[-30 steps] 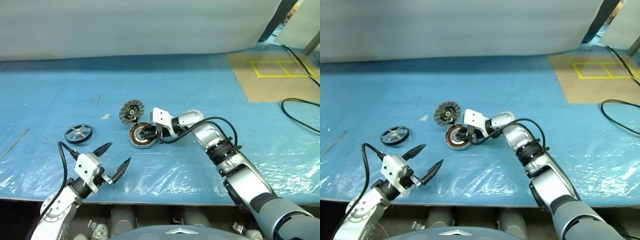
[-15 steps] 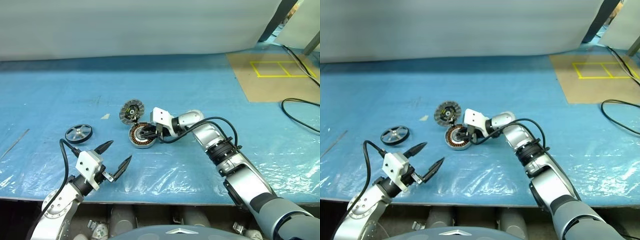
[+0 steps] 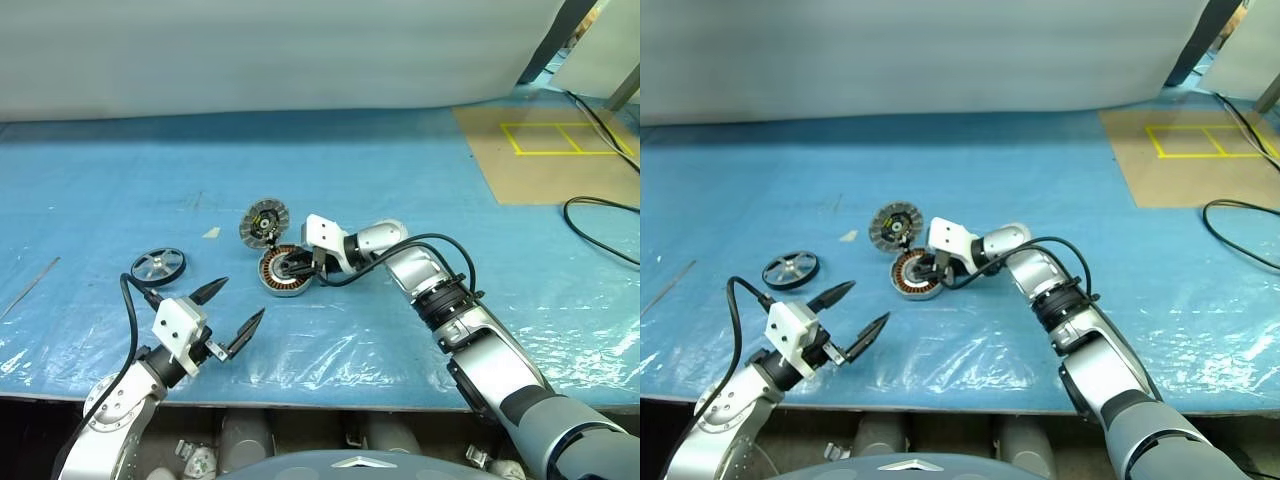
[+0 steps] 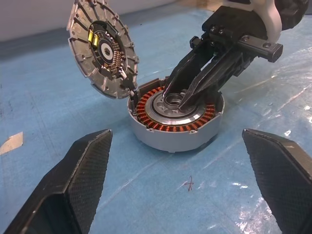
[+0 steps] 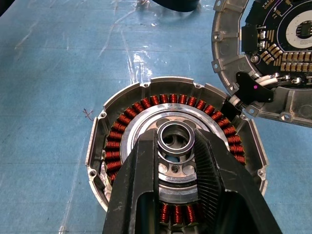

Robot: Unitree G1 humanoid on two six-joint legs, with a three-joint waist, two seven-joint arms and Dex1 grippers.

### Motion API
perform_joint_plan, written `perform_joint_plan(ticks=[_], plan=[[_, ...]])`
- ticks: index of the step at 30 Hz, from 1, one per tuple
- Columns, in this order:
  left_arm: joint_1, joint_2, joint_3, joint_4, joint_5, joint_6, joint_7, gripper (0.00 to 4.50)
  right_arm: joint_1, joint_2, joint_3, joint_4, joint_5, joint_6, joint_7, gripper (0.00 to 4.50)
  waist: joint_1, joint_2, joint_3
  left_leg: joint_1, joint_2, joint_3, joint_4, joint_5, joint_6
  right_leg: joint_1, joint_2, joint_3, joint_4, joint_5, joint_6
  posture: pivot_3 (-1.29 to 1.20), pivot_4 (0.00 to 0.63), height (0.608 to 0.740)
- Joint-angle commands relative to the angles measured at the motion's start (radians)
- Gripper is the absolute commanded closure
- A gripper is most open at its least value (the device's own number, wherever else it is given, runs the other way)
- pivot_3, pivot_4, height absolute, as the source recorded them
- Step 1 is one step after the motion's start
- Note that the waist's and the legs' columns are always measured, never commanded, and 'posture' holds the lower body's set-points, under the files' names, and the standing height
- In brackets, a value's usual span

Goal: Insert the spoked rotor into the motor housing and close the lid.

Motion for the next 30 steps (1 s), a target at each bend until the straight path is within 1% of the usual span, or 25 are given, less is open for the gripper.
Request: perform_joint_plan(ticks=[1, 16, 30], plan=[[-0.001, 0.007, 0.004, -0.007, -0.009, -0.007, -0.005, 0.00, -0.006, -0.016, -0.003, 0.004, -0.021, 0.003, -0.011, 3.86, 0.000, 0.000, 0.000, 0.000, 0.000, 0.000, 0.000, 0.000, 0.000, 0.000, 0.000, 0.000, 0.000, 0.000, 0.000, 0.00, 0.150, 0.740], [-0.022, 0.010, 0.001, 0.011, -0.012, -0.009, -0.023, 0.00, 0.002, -0.036, 0.000, -0.009, -0.032, 0.030, -0.021, 3.86, 0.003, 0.000, 0.000, 0.000, 0.000, 0.000, 0.003, 0.000, 0.000, 0.000, 0.000, 0.000, 0.003, 0.000, 0.000, 0.00, 0.150, 0.740], [-0.029, 0.009, 0.001, 0.015, -0.011, -0.006, -0.030, 0.00, -0.006, -0.015, -0.010, 0.010, -0.026, 0.024, -0.051, 3.86, 0.002, 0.000, 0.000, 0.001, 0.000, 0.000, 0.005, 0.000, 0.000, 0.000, -0.001, 0.001, 0.008, 0.000, 0.000, 0.00, 0.150, 0.740]])
